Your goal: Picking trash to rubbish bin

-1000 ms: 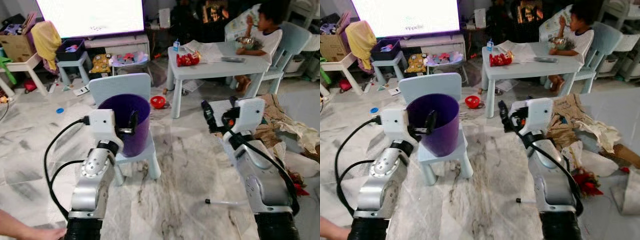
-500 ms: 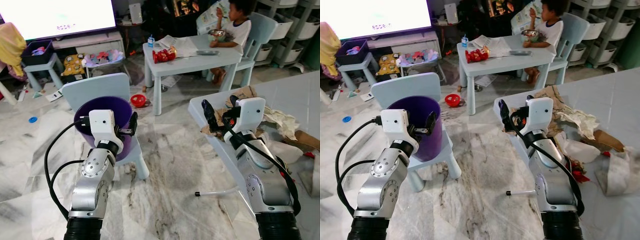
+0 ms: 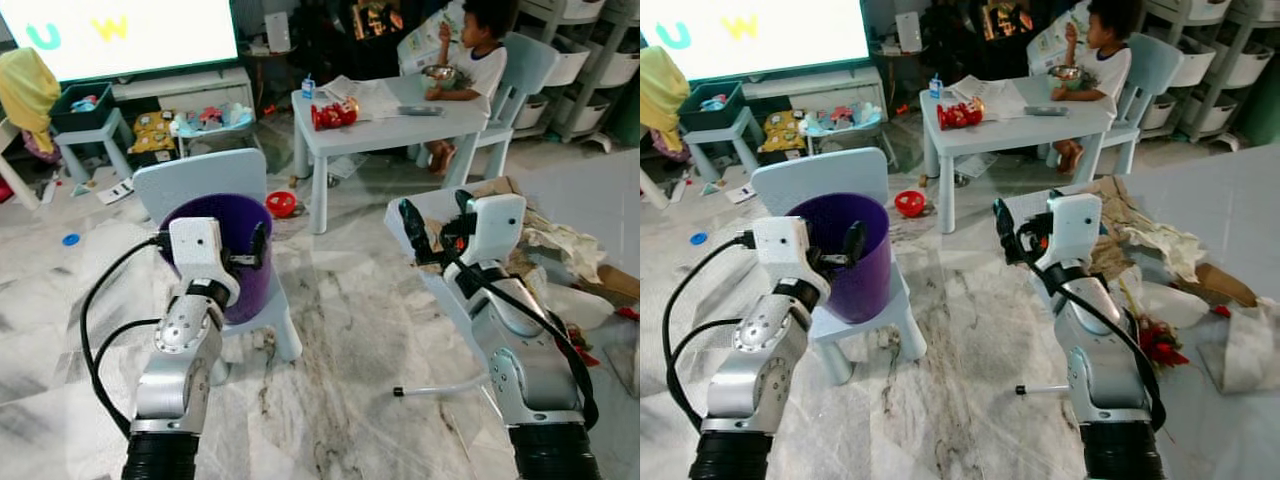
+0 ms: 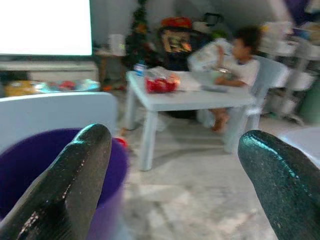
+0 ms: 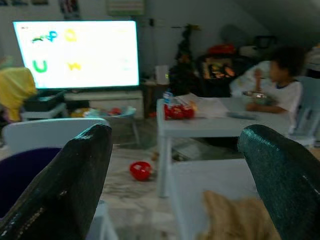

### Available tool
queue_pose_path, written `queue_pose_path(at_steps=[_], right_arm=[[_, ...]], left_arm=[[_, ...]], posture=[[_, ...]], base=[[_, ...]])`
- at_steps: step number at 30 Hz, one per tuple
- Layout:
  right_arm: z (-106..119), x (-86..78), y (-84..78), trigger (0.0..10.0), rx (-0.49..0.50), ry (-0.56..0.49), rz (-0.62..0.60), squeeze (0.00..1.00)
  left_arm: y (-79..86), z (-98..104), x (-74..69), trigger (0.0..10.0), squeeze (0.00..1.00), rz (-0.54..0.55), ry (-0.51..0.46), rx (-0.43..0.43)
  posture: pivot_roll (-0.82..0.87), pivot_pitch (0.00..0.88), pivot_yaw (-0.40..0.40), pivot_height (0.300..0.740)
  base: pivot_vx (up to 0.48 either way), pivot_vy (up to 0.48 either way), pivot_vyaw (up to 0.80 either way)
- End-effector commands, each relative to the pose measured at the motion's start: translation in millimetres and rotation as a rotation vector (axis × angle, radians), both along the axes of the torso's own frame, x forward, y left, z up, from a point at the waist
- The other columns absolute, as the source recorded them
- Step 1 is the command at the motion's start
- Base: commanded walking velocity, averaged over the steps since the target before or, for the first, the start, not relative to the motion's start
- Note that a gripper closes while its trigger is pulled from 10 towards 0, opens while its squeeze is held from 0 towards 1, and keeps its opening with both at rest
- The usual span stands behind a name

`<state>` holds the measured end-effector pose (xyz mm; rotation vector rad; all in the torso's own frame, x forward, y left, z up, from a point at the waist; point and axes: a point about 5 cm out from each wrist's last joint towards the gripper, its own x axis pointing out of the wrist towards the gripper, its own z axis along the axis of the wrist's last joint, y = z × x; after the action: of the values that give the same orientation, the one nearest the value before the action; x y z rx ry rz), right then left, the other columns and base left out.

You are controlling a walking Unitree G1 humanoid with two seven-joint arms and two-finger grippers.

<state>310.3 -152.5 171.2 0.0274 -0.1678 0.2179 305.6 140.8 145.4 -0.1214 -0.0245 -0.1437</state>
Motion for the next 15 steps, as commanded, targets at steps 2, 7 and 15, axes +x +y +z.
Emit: queue_pose_path(at_steps=[2, 7, 15], right_arm=[[-0.3, 0.4, 0.9, 10.0, 0.000, 0.007, 0.000, 1.00], [-0.6, 0.0, 1.1, 10.0, -0.001, 0.007, 0.001, 1.00], [-1.8, 1.0, -4.9, 10.0, -0.054, 0.008, -0.028, 1.00]], left_arm=[[3.7, -2.1, 0.1, 10.0, 0.00, 0.010, 0.015, 0.008], [3.9, -2.5, -0.2, 10.0, 0.00, 0.010, 0.016, 0.008], [3.8, -4.6, 0.3, 10.0, 0.00, 0.010, 0.028, 0.012]], posture=[[-0.05, 0.025, 0.014, 0.740], [-0.05, 0.026, 0.014, 0.740], [-0.05, 0.033, 0.015, 0.740]], base=[[0.000, 0.000, 0.00], [0.000, 0.000, -0.16], [0.000, 0.000, -0.07]])
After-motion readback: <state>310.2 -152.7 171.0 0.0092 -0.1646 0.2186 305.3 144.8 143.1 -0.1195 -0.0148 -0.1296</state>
